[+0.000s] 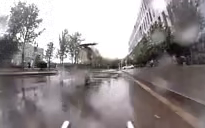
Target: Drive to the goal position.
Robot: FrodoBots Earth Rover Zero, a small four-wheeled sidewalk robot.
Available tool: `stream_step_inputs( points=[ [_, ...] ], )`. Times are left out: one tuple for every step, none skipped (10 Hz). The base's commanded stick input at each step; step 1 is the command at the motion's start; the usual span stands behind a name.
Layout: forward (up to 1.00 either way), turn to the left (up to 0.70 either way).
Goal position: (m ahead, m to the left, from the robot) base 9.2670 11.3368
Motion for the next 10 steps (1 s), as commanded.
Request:
stream_step_inputs(
  points=[
    [0.7, 0.0],
    [0.7, 0.0],
    [0.7, -0.01],
    [0.7, -0.06],
    [0.7, -0.1],
    [0.7, -0.04],
    [0.7, 0.0],
    [0.7, 0.0],
    [0.7, 0.0],
    [0.7, 0.0]
  ],
)
